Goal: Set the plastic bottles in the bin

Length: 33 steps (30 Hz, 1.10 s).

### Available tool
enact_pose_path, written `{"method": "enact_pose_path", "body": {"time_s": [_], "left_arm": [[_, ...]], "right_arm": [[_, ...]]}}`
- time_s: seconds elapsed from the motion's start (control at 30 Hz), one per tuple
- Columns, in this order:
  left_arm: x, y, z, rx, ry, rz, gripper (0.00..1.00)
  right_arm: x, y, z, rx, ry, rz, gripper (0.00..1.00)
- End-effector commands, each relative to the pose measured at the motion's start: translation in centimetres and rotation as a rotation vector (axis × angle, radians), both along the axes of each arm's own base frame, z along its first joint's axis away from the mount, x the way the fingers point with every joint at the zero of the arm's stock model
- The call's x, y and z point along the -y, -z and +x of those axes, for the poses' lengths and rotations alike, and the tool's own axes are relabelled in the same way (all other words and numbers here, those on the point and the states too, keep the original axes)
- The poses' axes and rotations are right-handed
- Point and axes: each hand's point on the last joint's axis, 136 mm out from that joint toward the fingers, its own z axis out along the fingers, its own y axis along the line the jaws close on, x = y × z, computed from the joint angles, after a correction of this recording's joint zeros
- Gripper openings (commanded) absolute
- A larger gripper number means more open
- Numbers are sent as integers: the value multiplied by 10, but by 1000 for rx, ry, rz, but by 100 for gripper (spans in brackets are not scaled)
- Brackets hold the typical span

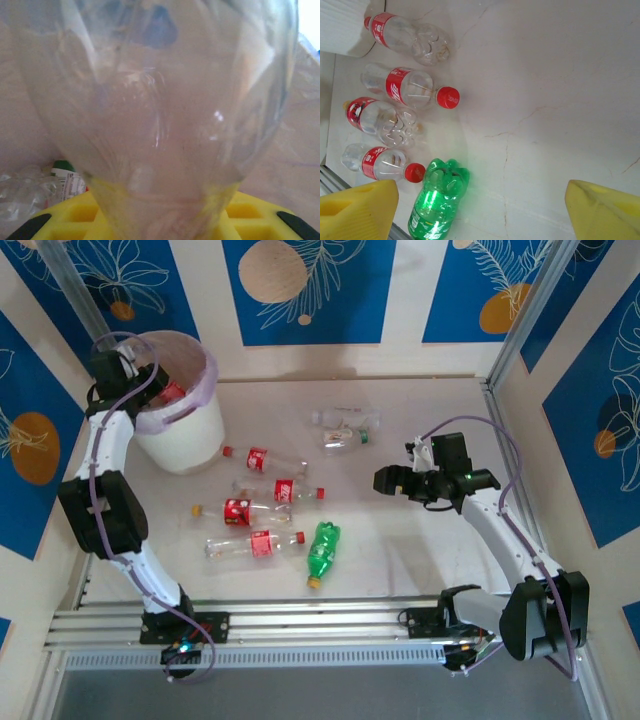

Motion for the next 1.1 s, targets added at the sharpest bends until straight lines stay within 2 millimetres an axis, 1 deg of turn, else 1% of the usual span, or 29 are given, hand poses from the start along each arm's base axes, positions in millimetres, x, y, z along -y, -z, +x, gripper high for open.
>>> {"method": "enact_pose_path", "body": {"time_s": [0.0,0.07,0.1,0.2,0.27,0.3,0.43,0.53,0.67,0.77,0.83,0.97,1.07], "left_arm": [[10,43,1,-80,49,-32,8],[11,49,2,-92,53,-39,12],[11,50,2,-93,58,-41,17],[12,49,3,-91,66,-40,41],[13,47,4,-90,70,-39,53],[13,45,4,-88,72,-39,61],[14,40,6,-89,84,-34,81],[14,37,6,-87,87,-31,88],[14,36,7,-84,91,-32,92],[15,29,7,-74,96,-35,98],[16,23,7,-64,98,-35,100],[18,-5,5,-19,105,-20,100],[18,-30,1,19,109,2,100]], "right_arm": [[-1,4,-6,-10,-17,-18,87],[-1,4,-6,-11,-18,-21,87],[-2,5,-6,-12,-19,-22,87],[-2,5,-5,-16,-17,-23,87],[-3,6,-5,-18,-17,-24,87],[-3,5,-4,-17,-18,-23,87],[-5,7,-4,-20,-20,-28,87],[-5,8,-4,-20,-22,-33,87],[-5,7,-4,-21,-20,-36,87],[-5,5,-2,-19,-13,-34,87],[-3,5,0,-30,10,-41,87],[-2,8,-4,-79,49,-101,87],[-12,12,-17,-123,51,-133,87]]}}
